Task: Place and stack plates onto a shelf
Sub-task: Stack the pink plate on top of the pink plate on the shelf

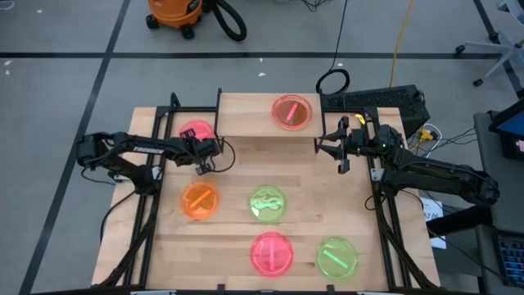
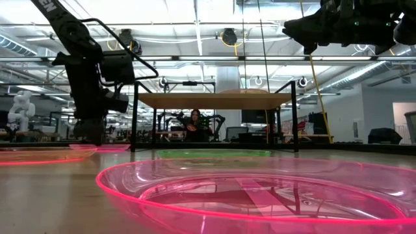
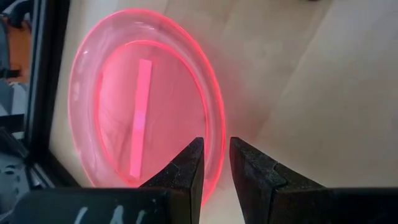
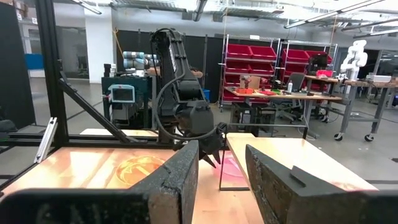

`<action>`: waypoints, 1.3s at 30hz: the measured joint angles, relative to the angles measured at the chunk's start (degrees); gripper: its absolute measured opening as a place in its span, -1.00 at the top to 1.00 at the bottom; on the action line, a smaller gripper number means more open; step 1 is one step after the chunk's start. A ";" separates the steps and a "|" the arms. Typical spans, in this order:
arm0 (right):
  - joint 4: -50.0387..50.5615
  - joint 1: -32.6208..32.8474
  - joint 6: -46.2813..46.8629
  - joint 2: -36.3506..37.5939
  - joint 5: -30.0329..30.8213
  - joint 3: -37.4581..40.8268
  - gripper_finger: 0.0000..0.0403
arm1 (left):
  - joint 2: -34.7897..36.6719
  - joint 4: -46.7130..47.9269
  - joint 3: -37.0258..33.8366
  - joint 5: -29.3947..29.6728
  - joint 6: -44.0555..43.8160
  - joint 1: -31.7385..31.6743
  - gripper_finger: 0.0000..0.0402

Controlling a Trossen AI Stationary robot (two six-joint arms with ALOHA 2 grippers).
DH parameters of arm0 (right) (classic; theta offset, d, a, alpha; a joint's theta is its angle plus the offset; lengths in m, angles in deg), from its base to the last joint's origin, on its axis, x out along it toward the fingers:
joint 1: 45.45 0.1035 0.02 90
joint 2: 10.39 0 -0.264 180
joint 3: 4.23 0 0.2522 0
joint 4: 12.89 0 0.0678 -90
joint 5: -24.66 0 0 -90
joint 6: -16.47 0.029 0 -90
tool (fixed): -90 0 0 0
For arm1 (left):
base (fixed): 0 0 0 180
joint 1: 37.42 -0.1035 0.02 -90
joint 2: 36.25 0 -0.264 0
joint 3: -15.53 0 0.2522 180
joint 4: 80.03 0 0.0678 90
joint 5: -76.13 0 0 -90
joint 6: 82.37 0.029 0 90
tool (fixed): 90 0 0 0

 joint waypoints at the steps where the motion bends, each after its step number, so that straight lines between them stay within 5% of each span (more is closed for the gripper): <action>1: 0.00 0.00 -0.09 0.00 0.00 0.00 0.41 | -0.16 -0.23 0.00 -0.08 0.01 -0.01 0.57; 21: 0.00 0.00 0.43 0.01 0.02 0.00 0.41 | -5.34 -1.83 0.00 3.99 1.28 -1.54 0.58; 31: 0.00 0.02 0.38 0.01 0.02 0.00 0.41 | -5.34 -1.76 0.00 3.98 0.75 -1.49 0.96; 39: -0.01 0.02 0.36 0.01 0.01 0.00 0.41 | -4.14 8.31 3.39 3.88 -4.66 2.48 0.98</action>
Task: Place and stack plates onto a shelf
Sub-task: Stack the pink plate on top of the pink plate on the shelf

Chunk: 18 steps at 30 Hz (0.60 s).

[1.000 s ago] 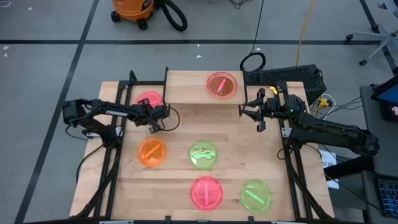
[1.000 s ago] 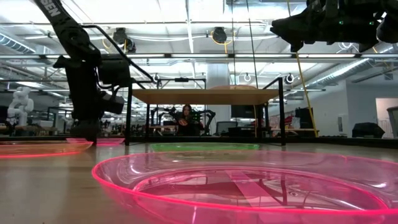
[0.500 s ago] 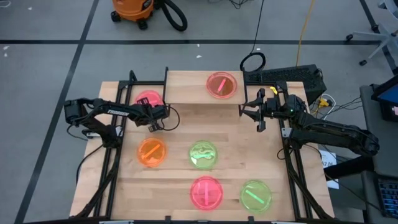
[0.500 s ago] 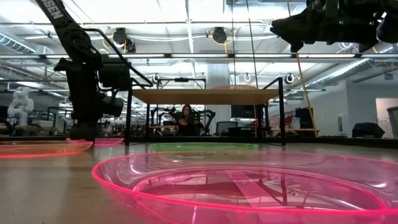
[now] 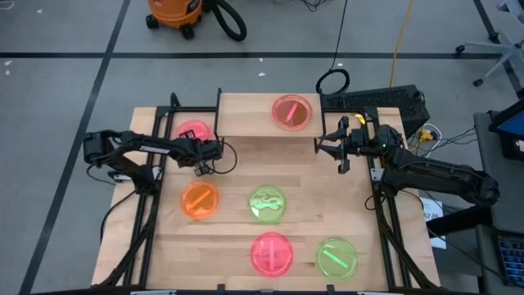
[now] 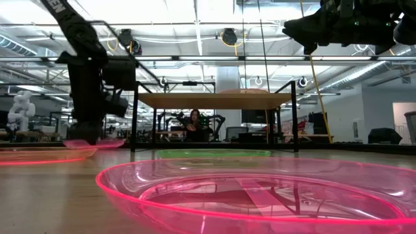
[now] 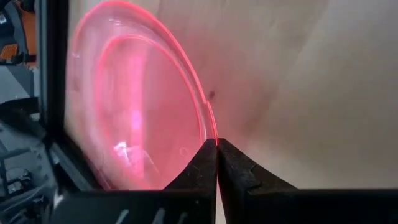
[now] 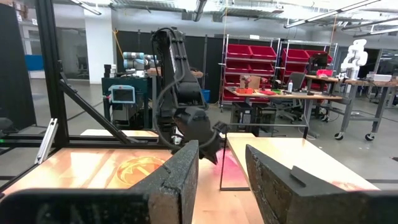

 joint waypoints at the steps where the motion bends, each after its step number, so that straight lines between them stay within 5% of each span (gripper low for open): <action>1: 0.00 -0.02 0.00 0.00 0.01 0.00 0.41 | 0.48 2.91 1.06 0.03 -1.66 0.89 0.98; 12: -0.64 0.01 0.61 0.00 -0.11 0.00 0.41 | 12.03 18.84 9.85 1.16 -18.49 13.00 0.99; 18: -0.55 0.01 0.62 0.00 -0.14 0.00 0.41 | 18.11 26.37 14.36 8.00 -26.72 19.00 1.00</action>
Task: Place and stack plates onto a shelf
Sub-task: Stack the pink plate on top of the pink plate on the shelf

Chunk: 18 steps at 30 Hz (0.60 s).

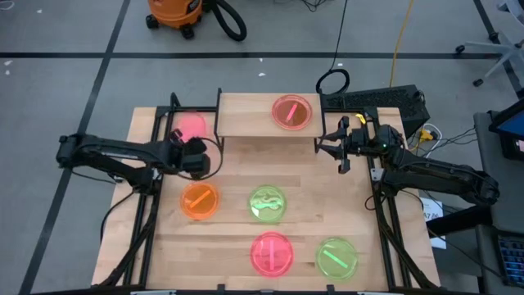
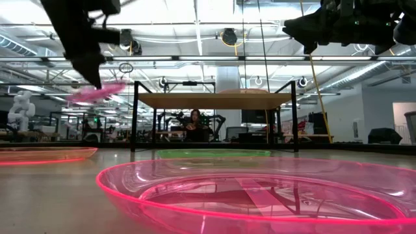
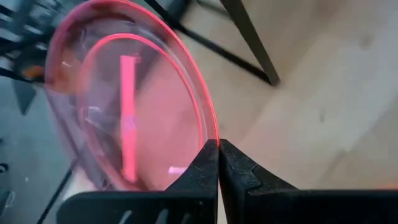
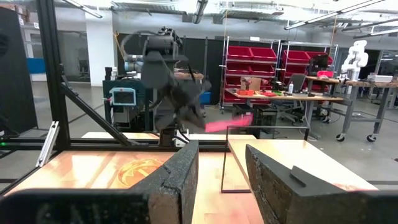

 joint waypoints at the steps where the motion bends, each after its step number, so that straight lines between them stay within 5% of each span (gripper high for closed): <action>1: 0.05 0.00 0.02 0.00 0.00 0.00 0.41 | 0.73 0.57 0.68 1.69 -0.35 0.71 1.00; 5: -0.09 0.00 0.01 0.00 0.00 0.00 0.41 | 1.51 -2.45 4.47 7.37 3.84 2.62 1.00; 8: -0.82 0.00 0.02 0.00 0.00 0.00 0.41 | 0.82 -10.96 6.85 9.17 15.04 3.30 1.00; 18: -4.97 0.00 1.05 0.02 -0.02 0.00 0.41 | -4.55 -53.30 8.86 2.41 60.31 1.75 1.00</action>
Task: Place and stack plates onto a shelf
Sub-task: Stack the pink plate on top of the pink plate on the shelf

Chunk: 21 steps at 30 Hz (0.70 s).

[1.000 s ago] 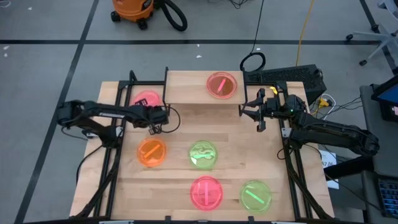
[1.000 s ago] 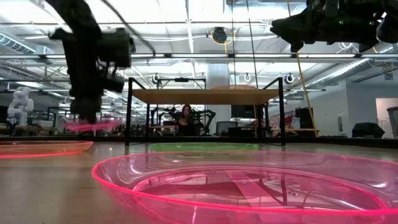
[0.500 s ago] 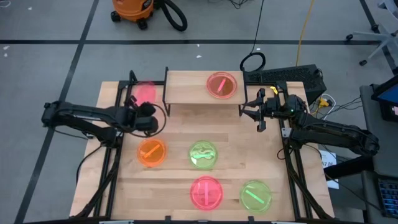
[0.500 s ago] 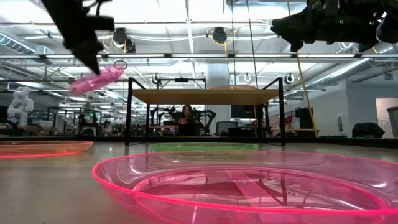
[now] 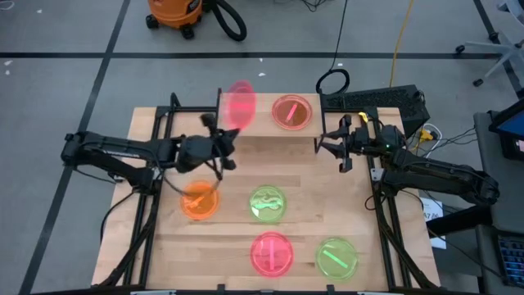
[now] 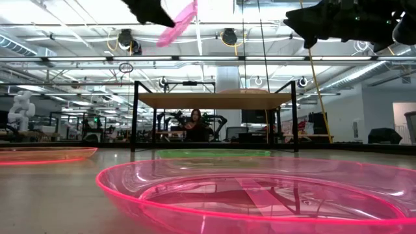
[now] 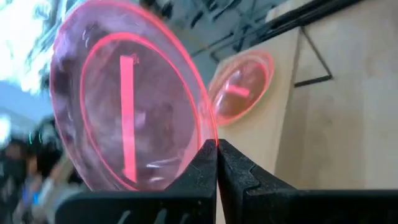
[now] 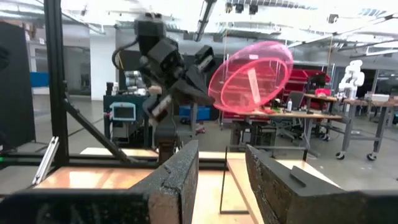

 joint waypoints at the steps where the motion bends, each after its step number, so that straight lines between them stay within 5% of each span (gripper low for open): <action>1: -0.46 0.00 0.25 0.00 0.00 0.00 0.41 | -0.82 -2.18 -0.06 -1.70 2.70 -0.74 1.00; 14: -1.92 0.00 0.48 2.25 -0.01 0.00 0.41 | -13.66 -22.81 -0.07 -25.13 20.43 -15.50 1.00; 21: -1.87 0.00 0.48 2.25 0.07 0.00 0.41 | -22.15 -30.99 2.08 -35.18 19.62 -20.15 1.00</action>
